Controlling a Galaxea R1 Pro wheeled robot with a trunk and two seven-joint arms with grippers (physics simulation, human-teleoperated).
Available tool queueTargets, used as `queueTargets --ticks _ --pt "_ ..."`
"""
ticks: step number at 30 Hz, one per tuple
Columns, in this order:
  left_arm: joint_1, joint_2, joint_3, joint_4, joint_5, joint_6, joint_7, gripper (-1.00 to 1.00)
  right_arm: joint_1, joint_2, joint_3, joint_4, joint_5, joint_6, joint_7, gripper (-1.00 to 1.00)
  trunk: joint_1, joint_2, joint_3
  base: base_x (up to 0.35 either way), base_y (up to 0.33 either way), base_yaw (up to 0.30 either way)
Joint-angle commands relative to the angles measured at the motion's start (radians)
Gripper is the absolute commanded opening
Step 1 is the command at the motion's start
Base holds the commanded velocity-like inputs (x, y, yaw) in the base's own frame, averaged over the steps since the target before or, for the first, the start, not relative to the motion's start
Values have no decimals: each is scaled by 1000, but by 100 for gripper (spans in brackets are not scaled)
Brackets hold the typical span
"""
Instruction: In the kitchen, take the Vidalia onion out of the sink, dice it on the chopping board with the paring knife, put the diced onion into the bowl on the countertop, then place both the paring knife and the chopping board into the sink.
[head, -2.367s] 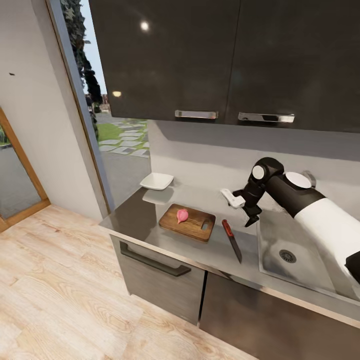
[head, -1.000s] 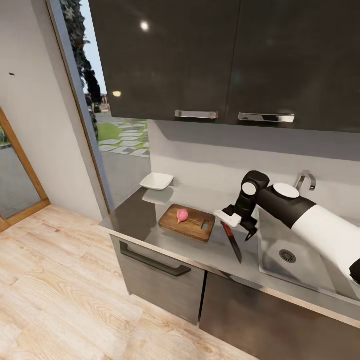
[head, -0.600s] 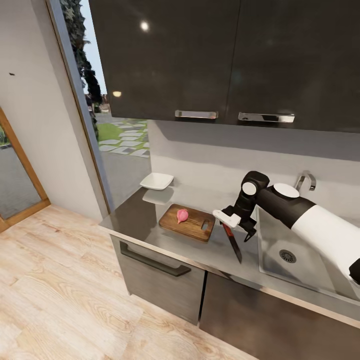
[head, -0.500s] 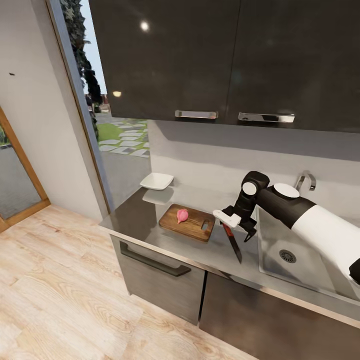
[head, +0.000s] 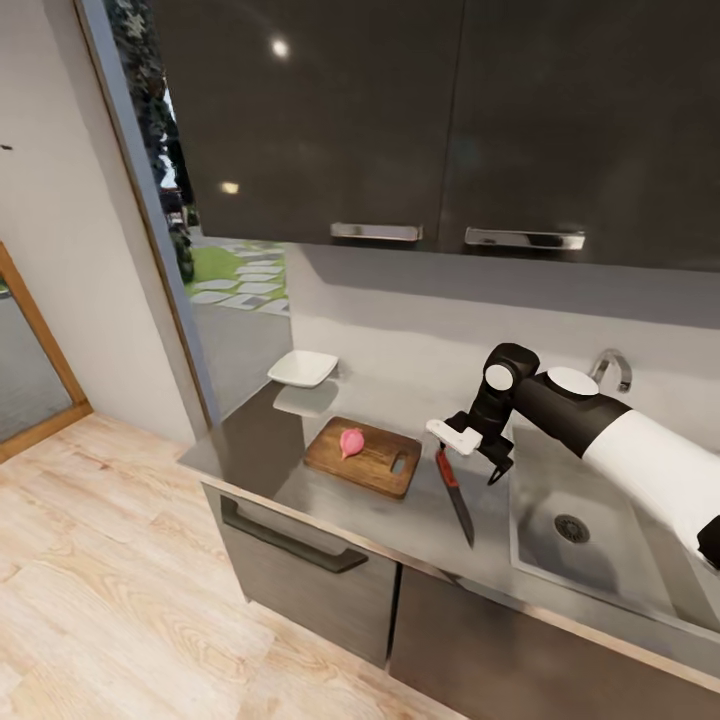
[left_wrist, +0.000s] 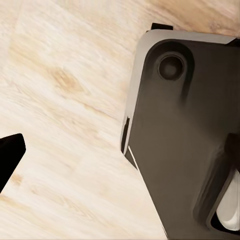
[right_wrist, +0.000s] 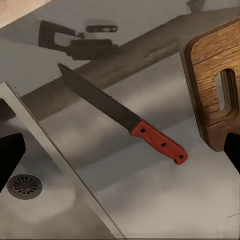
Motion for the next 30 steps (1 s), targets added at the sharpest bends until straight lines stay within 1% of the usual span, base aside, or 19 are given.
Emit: queueTargets --ticks 1,8,13,21,30 --pt "-2 -1 -8 3 9 -5 0 100 -1 -1 3 -2 2 -6 -1 100 1 -2 -2 178 -51 0" --pt "-2 1 -8 3 25 -6 -2 100 -1 4 4 -1 4 -5 -2 100 1 -2 -2 69 -6 0" --pt "-2 2 -9 3 33 -6 -2 100 -1 5 4 -1 5 -4 -2 100 1 -2 -2 158 114 0" --pt "-2 1 -10 4 34 -6 -1 100 -1 4 4 0 5 -4 -2 100 1 -2 -4 184 69 0" --pt "-2 1 -10 5 34 -6 -2 100 -1 3 4 0 6 -5 -16 100 1 -2 -9 34 4 0"
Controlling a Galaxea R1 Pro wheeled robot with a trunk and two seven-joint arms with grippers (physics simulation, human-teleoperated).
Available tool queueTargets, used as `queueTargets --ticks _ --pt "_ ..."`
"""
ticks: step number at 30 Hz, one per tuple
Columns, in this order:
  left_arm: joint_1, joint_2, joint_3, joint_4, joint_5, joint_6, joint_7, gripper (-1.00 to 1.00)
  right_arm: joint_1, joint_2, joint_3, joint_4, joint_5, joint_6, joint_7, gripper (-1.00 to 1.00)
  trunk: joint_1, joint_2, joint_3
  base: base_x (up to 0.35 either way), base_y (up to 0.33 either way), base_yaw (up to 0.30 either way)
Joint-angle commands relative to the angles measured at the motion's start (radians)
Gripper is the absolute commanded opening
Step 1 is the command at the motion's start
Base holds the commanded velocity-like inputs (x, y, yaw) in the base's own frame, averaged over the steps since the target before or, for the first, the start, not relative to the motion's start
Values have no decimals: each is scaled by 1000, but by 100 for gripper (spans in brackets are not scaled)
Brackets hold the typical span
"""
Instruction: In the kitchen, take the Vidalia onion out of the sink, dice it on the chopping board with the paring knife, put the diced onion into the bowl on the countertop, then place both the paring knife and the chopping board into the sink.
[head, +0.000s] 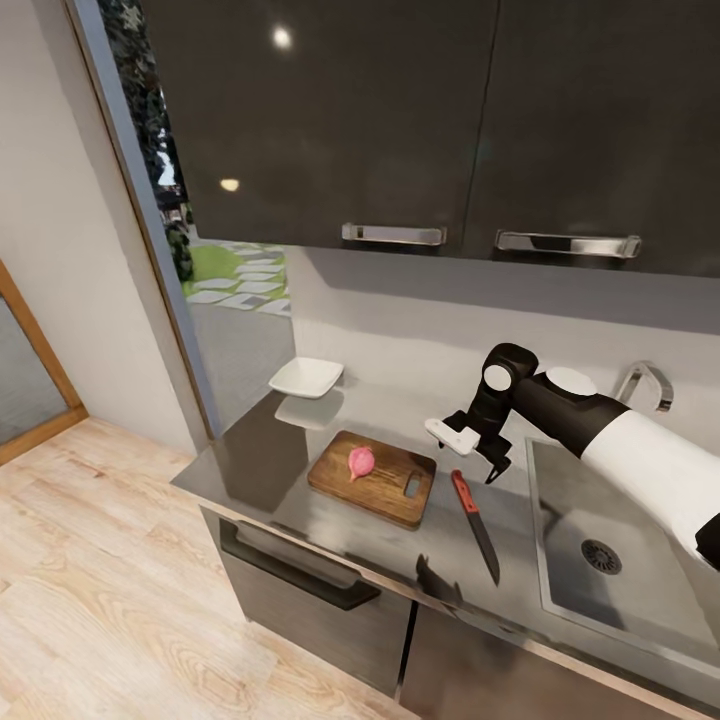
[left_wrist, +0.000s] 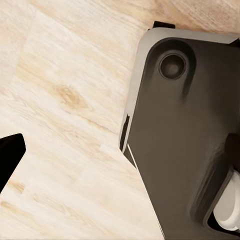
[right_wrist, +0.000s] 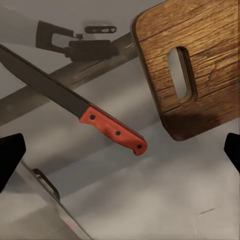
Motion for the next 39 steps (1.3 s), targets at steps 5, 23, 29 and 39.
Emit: queueTargets --ticks 5,23,29,39 --pt "-2 -1 -8 3 6 -5 0 100 -1 0 3 -2 2 -7 -2 100 1 -2 -3 3 0 0" --pt "-2 -2 -8 3 6 -6 0 100 -1 -2 3 -2 2 -5 0 100 1 -2 -3 0 0 0" --pt "-2 -2 -8 3 6 -5 0 100 -1 -2 3 -2 2 -5 0 100 1 -2 -3 0 0 0" --pt "-2 -2 -8 3 6 -5 0 100 -1 -2 2 -2 2 -5 -3 100 1 -2 -3 0 0 0"
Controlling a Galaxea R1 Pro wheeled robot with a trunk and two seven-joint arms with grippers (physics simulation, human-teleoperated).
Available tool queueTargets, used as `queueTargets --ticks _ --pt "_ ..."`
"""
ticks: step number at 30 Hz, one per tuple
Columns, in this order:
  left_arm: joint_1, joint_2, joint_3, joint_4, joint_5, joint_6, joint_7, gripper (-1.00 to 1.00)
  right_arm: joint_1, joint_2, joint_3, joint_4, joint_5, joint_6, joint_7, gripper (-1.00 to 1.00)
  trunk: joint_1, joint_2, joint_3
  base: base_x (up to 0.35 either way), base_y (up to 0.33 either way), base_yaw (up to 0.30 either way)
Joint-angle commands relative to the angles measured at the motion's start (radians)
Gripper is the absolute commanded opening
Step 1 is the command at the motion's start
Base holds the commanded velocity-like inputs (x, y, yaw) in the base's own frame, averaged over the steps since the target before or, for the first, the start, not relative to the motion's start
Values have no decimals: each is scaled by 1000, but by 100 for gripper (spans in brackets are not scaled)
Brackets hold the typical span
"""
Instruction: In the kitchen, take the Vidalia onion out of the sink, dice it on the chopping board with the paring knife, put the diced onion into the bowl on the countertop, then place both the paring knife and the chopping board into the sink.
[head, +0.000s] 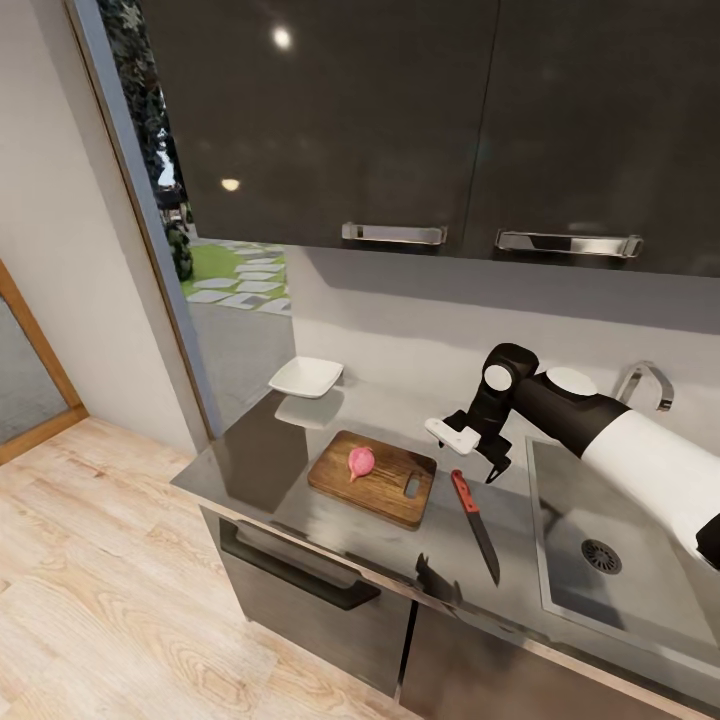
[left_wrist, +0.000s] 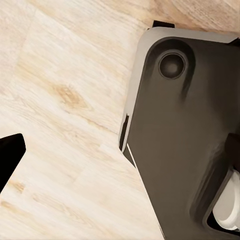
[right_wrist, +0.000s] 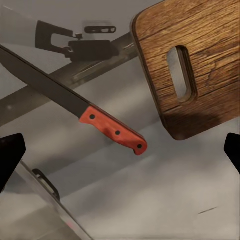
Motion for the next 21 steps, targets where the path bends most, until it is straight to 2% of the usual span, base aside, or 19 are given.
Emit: queueTargets --ticks 1,10,21 --pt "-2 -1 -8 3 6 -6 0 100 -1 -1 3 -2 2 -7 -1 100 1 -2 -2 0 0 0" --pt "-2 -1 -8 3 6 -5 0 100 -1 0 3 -3 4 17 2 100 1 -2 -3 0 0 0" --pt "-2 -1 -8 3 6 -4 0 100 -1 -2 3 -2 3 21 -19 100 1 -2 -17 0 0 0"
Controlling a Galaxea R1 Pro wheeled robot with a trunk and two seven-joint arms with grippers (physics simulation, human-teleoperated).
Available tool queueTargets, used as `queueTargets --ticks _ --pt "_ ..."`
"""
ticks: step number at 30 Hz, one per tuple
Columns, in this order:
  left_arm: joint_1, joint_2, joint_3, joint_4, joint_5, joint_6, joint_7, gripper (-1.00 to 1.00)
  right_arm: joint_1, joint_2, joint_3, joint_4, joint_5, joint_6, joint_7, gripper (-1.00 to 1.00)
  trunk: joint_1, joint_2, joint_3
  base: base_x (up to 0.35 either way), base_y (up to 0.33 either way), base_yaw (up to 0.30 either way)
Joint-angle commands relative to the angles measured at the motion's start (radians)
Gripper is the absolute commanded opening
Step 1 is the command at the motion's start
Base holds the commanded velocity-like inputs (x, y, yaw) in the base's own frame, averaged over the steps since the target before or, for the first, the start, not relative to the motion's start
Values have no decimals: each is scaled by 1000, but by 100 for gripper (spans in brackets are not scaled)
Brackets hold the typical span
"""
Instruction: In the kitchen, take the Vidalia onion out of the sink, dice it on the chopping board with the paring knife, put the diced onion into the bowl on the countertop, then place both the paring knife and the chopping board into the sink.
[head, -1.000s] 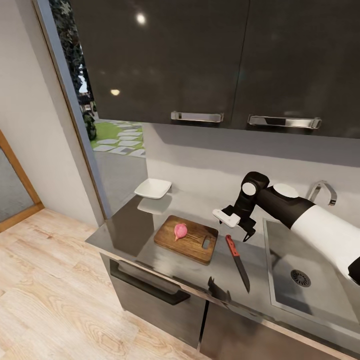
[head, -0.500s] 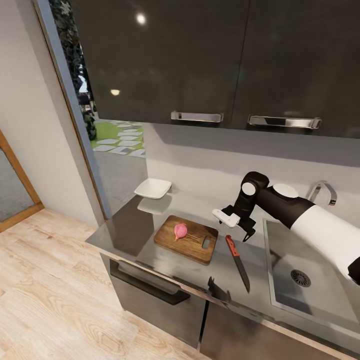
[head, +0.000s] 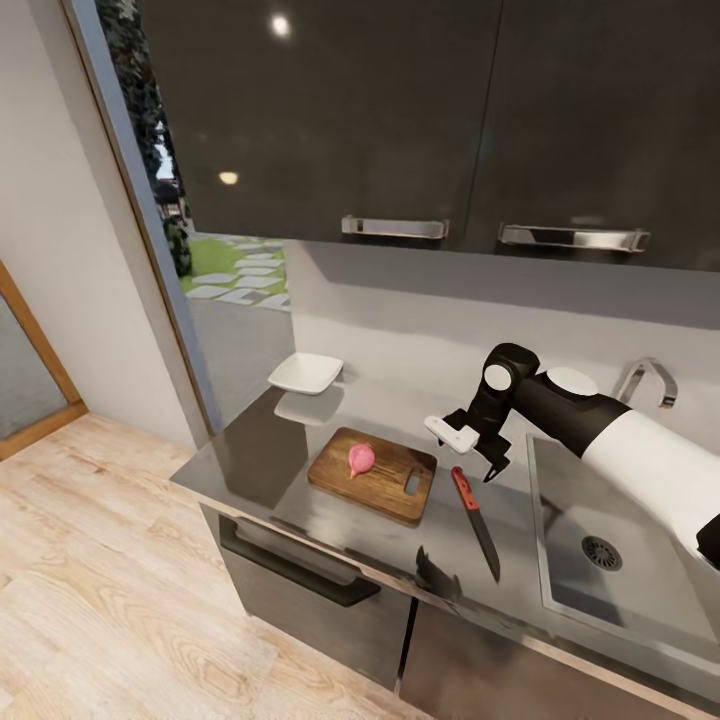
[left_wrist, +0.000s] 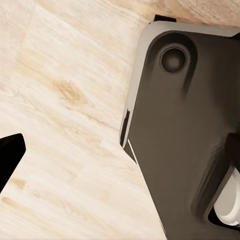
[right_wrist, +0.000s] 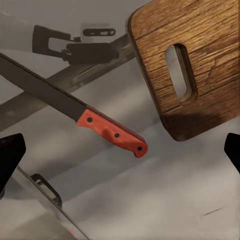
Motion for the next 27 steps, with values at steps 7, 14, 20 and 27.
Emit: queueTargets --ticks 7,14,20,27 --pt "-2 -1 -8 3 6 -5 0 100 -1 -1 3 -2 2 -8 -9 100 1 -2 -4 0 0 0" --pt "-2 -1 -8 3 6 -5 0 100 -1 0 13 -2 2 -7 -12 100 1 -2 -4 0 0 0" --pt "-2 -1 -8 3 6 -5 0 100 -1 -1 40 -2 1 -7 -14 100 1 -2 -4 0 0 0" --pt "-2 -1 -8 3 6 -5 0 100 -1 -3 44 -2 1 -7 -34 100 1 -2 -4 0 0 0"
